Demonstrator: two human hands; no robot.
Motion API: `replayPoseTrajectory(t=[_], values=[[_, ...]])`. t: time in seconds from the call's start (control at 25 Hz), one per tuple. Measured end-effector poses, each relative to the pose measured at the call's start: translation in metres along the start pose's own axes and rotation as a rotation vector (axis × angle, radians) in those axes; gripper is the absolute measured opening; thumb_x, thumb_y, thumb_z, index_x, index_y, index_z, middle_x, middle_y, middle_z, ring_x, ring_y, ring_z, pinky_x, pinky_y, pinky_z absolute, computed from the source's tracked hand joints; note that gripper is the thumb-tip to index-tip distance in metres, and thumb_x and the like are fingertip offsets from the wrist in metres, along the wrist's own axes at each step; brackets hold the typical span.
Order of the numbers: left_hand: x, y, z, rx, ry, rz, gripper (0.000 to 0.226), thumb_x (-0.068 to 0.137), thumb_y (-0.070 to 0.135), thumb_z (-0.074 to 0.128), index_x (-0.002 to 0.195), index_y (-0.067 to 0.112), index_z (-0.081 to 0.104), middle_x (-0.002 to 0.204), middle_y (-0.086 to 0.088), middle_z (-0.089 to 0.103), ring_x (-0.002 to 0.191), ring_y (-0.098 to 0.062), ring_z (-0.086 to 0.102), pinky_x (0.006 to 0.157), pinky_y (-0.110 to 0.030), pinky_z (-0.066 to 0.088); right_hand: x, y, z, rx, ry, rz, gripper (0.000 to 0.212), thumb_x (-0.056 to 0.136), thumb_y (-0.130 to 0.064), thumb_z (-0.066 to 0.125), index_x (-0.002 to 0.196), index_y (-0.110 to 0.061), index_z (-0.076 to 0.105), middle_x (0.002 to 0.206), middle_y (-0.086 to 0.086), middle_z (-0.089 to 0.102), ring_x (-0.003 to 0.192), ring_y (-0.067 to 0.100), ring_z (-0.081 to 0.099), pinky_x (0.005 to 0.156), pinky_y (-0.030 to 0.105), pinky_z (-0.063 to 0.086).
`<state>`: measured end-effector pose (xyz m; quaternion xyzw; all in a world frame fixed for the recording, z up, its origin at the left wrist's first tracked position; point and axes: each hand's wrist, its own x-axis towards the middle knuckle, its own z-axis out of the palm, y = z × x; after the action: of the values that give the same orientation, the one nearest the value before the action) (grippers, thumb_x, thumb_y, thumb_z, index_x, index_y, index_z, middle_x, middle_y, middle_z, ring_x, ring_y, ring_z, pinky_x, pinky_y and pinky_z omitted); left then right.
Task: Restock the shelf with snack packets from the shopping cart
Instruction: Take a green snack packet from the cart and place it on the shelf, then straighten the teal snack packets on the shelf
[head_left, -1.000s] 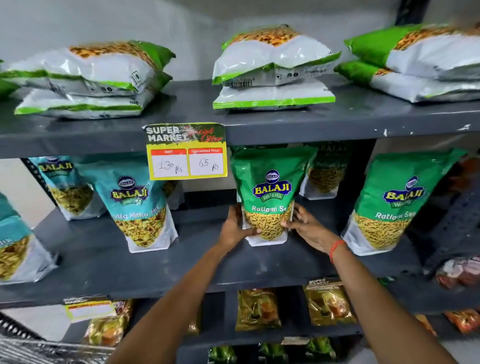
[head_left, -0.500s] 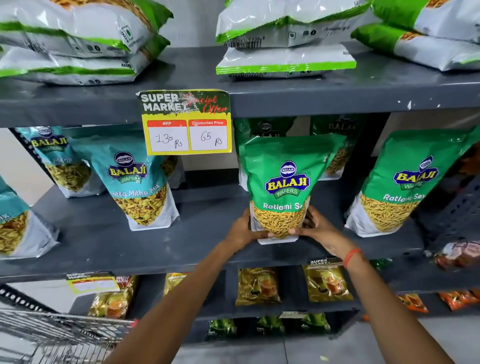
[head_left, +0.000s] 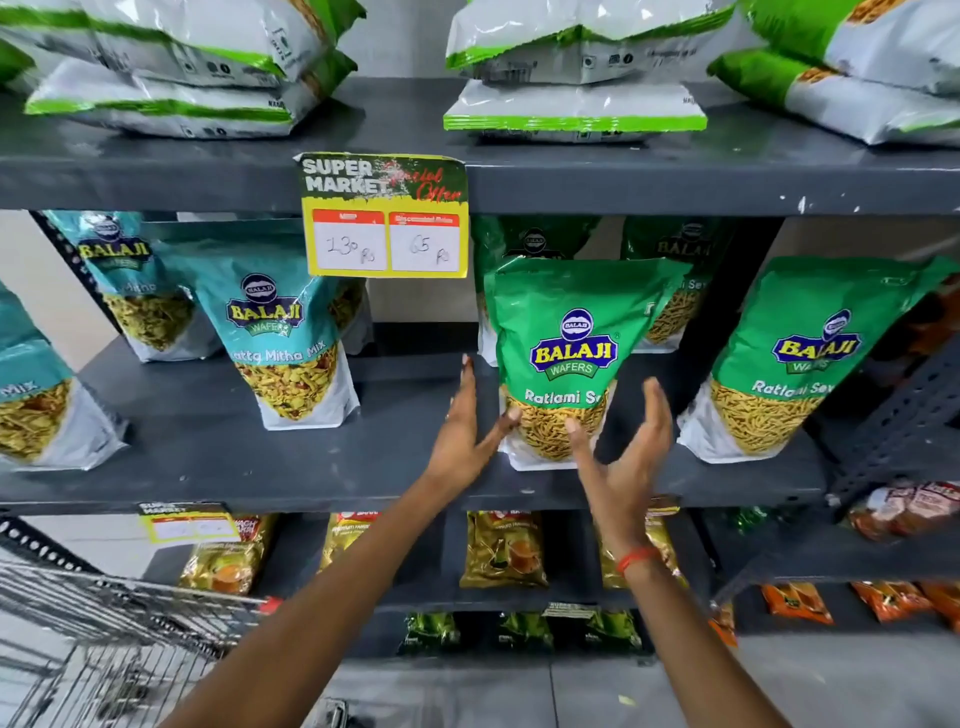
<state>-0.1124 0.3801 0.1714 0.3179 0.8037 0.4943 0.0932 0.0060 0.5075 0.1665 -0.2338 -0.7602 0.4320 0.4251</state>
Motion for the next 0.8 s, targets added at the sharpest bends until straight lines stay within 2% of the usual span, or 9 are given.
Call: replayPoseTrajectory(t=[0.08, 0.16, 0.28, 0.4, 0.48, 0.6, 0.68, 0.76, 0.8], values=[[-0.017, 0.005, -0.021, 0.174, 0.210, 0.196, 0.077, 0.092, 0.044, 0.041, 0.147, 0.023, -0.010, 0.159, 0.005, -0.005, 0.146, -0.011, 0.007, 0.121, -0.034, 0.010, -0.020, -0.029, 0.031, -0.041, 0.070, -0.273, 0.064, 0.085, -0.028, 0.058, 0.138, -0.004, 0.031, 0.145, 0.019, 0.035, 0.139, 0.023, 0.028, 0.117, 0.029, 0.023], [-0.028, 0.005, -0.047, 0.271, 0.342, 0.291, 0.070, 0.094, 0.044, 0.030, 0.146, 0.021, -0.011, 0.156, 0.008, -0.008, 0.147, -0.008, 0.002, 0.121, -0.028, 0.004, -0.031, -0.054, 0.070, -0.019, 0.010, -0.373, 0.054, 0.089, -0.019, 0.054, 0.136, -0.002, 0.033, 0.143, 0.018, 0.038, 0.139, 0.023, 0.031, 0.118, 0.028, 0.023], [-0.037, -0.023, -0.103, 0.322, 0.551, 0.238, 0.069, 0.094, 0.046, 0.023, 0.146, 0.016, -0.012, 0.155, 0.007, -0.010, 0.145, -0.004, -0.007, 0.119, -0.024, 0.001, -0.043, -0.088, 0.142, 0.044, -0.095, -0.357, 0.053, 0.090, -0.016, 0.054, 0.138, -0.005, 0.033, 0.146, 0.014, 0.037, 0.139, 0.019, 0.031, 0.117, 0.025, 0.024], [-0.039, -0.073, -0.162, 0.253, 0.695, 0.032, 0.081, 0.090, 0.050, 0.036, 0.147, 0.012, -0.009, 0.157, 0.002, -0.009, 0.145, -0.008, -0.004, 0.118, -0.024, -0.001, -0.050, -0.098, 0.213, 0.117, -0.303, -0.192, 0.068, 0.087, -0.034, 0.056, 0.142, -0.008, 0.027, 0.150, 0.011, 0.033, 0.140, 0.019, 0.028, 0.116, 0.017, 0.019], [-0.034, -0.106, -0.195, 0.090, 0.636, -0.101, 0.097, 0.084, 0.043, 0.057, 0.146, 0.011, -0.011, 0.159, -0.004, -0.008, 0.145, -0.012, -0.002, 0.118, -0.027, 0.004, -0.045, -0.093, 0.247, 0.129, -0.479, 0.024, 0.085, 0.078, -0.039, 0.068, 0.144, -0.009, 0.022, 0.152, 0.012, 0.030, 0.141, 0.024, 0.028, 0.114, 0.026, 0.023], [-0.021, -0.142, -0.234, -0.086, 0.330, -0.267, 0.115, 0.072, 0.031, 0.075, 0.146, 0.010, -0.011, 0.158, -0.004, -0.002, 0.145, -0.024, 0.012, 0.114, -0.033, 0.022, -0.033, -0.084, 0.276, 0.139, -0.679, 0.227, 0.092, 0.072, -0.023, 0.078, 0.144, -0.009, 0.022, 0.149, 0.013, 0.034, 0.138, 0.026, 0.033, 0.108, 0.029, 0.028], [-0.013, -0.158, -0.249, -0.080, 0.144, -0.343, 0.125, 0.055, 0.052, 0.079, 0.148, 0.010, 0.007, 0.153, 0.003, 0.015, 0.140, -0.017, 0.024, 0.114, -0.033, 0.023, -0.025, -0.076, 0.287, 0.164, -0.740, 0.221, 0.088, 0.070, -0.018, 0.079, 0.141, -0.011, 0.027, 0.145, 0.012, 0.040, 0.135, 0.026, 0.038, 0.107, 0.031, 0.031], [-0.003, -0.190, -0.252, -0.074, 0.036, -0.345, 0.120, 0.045, 0.068, 0.078, 0.140, 0.012, 0.031, 0.146, -0.004, 0.041, 0.132, -0.019, 0.042, 0.115, -0.043, 0.031, -0.019, -0.072, 0.291, 0.172, -0.777, 0.213, 0.083, 0.070, -0.016, 0.079, 0.139, -0.012, 0.031, 0.142, 0.013, 0.044, 0.132, 0.028, 0.042, 0.108, 0.037, 0.036], [-0.001, -0.199, -0.252, -0.082, 0.030, -0.341, 0.117, 0.044, 0.070, 0.077, 0.137, 0.011, 0.037, 0.141, -0.008, 0.048, 0.129, -0.023, 0.046, 0.113, -0.045, 0.035, -0.019, -0.070, 0.292, 0.172, -0.772, 0.211, 0.082, 0.070, -0.016, 0.079, 0.138, -0.011, 0.032, 0.142, 0.013, 0.044, 0.131, 0.028, 0.043, 0.108, 0.038, 0.037]])
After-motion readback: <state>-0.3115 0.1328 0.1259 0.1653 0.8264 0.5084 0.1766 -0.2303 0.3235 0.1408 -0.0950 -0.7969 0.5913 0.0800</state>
